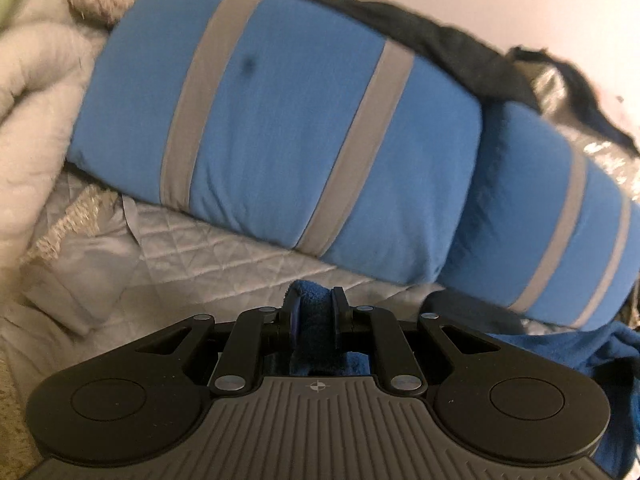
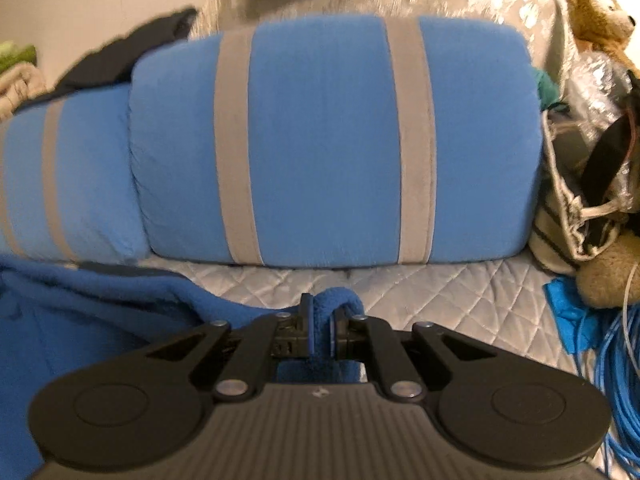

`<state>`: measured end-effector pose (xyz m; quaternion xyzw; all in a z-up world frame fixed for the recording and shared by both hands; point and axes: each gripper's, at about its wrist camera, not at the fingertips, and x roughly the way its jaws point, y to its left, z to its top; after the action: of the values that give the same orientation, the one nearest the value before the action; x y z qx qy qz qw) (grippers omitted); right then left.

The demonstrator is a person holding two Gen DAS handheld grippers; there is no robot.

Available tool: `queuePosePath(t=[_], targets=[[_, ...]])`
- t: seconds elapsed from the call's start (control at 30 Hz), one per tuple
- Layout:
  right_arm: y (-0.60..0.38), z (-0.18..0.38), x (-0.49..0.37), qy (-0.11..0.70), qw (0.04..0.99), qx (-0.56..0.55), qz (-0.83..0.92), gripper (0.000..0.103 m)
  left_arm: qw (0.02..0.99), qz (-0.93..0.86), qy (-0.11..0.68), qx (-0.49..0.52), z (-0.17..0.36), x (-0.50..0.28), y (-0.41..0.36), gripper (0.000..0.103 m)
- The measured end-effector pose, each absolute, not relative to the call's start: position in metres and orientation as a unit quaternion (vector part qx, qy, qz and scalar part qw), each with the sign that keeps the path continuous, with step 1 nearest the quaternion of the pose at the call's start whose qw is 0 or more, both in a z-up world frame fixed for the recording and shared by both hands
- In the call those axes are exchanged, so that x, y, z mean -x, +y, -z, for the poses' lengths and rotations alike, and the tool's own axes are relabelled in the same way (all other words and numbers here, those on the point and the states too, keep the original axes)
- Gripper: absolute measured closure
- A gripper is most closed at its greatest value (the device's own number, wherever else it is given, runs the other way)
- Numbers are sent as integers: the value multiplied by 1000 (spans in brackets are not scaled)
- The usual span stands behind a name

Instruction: Fold clothes

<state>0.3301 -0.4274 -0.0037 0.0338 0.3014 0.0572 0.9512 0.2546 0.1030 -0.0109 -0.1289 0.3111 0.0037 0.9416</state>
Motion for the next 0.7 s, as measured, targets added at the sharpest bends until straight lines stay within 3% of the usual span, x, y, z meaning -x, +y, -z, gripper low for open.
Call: queuePosePath(t=[0.7], targets=[[-413, 65, -393, 347, 937, -28, -30, 95, 929, -32, 347, 123, 64, -313, 108, 87]])
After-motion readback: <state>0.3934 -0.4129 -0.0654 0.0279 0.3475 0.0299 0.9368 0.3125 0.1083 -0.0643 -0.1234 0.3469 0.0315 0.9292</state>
